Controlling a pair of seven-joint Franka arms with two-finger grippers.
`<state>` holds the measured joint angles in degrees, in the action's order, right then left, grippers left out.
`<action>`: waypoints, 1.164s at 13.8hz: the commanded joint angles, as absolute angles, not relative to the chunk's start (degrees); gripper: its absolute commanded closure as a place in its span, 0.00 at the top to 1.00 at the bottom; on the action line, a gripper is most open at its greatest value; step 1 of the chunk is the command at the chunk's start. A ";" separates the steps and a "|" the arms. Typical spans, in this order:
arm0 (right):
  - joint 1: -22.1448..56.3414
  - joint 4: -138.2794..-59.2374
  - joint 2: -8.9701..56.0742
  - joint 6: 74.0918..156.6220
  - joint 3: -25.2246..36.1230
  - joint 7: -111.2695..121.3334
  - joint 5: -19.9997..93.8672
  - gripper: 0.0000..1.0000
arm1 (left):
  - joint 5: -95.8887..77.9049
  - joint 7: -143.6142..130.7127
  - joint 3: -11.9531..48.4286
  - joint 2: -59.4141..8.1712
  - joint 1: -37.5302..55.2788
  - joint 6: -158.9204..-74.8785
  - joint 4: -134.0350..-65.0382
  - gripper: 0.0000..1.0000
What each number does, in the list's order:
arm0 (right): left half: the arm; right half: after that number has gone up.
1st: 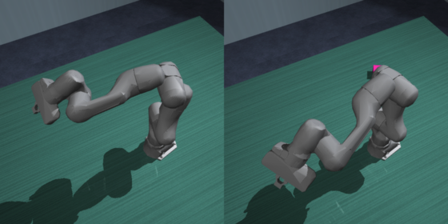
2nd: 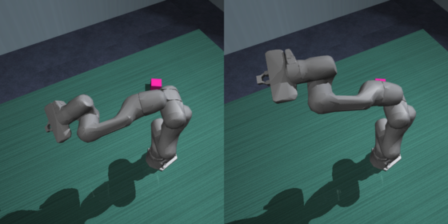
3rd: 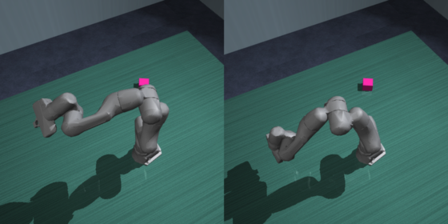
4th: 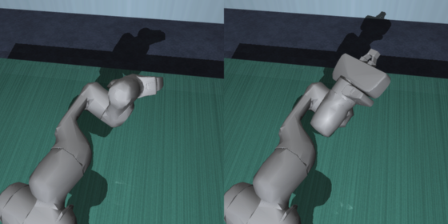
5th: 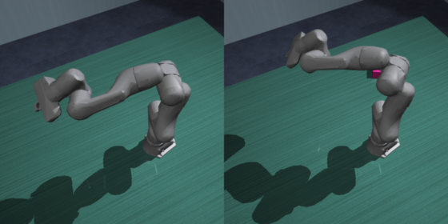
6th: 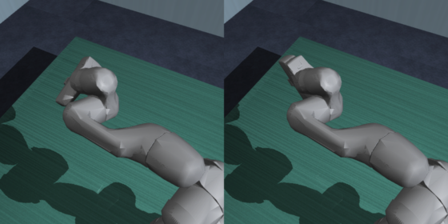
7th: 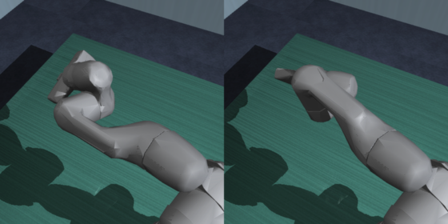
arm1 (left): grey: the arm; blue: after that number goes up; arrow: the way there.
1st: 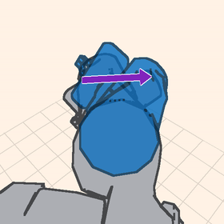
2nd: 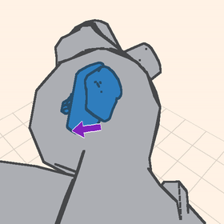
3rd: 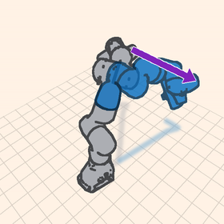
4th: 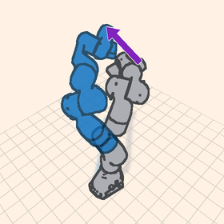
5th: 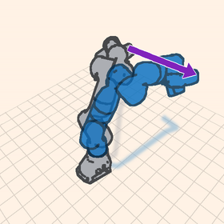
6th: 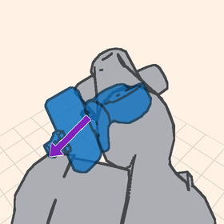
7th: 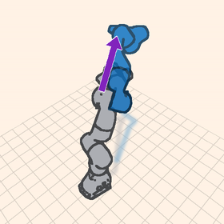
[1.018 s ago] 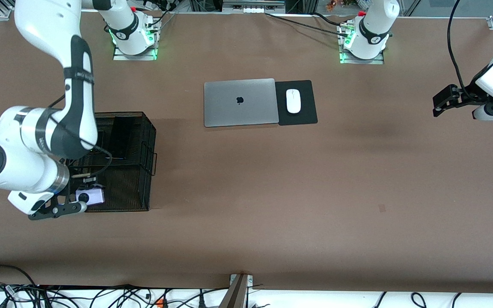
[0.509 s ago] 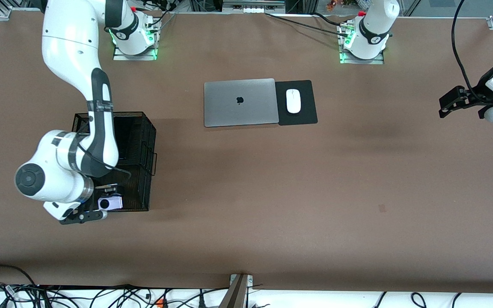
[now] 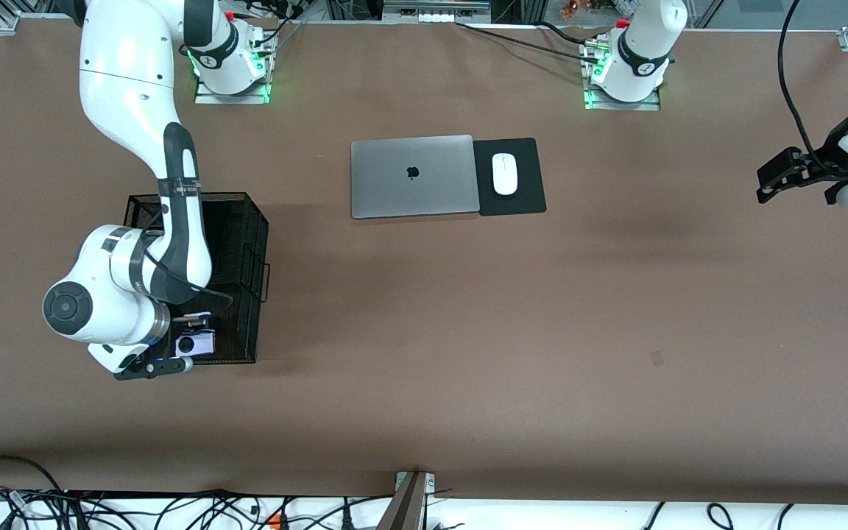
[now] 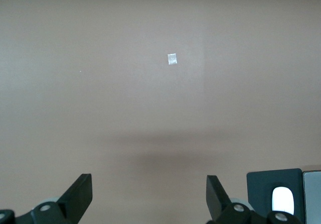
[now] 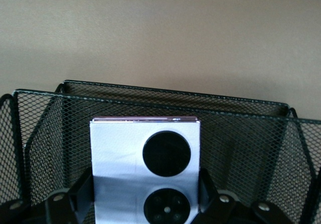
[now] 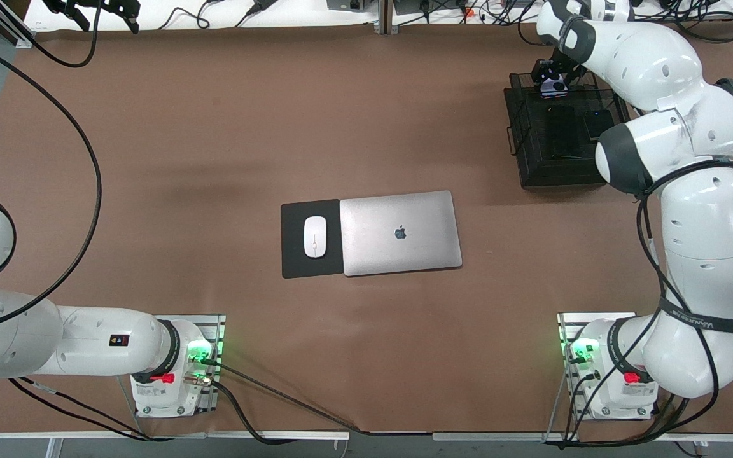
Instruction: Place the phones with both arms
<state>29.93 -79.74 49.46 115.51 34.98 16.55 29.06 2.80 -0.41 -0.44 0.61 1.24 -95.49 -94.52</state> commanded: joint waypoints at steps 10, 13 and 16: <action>32.07 -80.43 41.32 99.95 41.39 14.85 28.05 1.00 | 3.52 -3.16 1.85 -0.44 1.41 -93.52 -92.37 1.00; 33.57 -78.14 38.68 95.03 44.46 14.85 27.33 1.00 | 3.52 -3.25 1.93 -0.44 1.58 -93.52 -92.29 1.00; 36.72 -76.82 34.91 91.07 47.63 14.85 25.24 1.00 | 3.52 -3.16 1.93 -0.53 1.58 -93.52 -92.29 1.00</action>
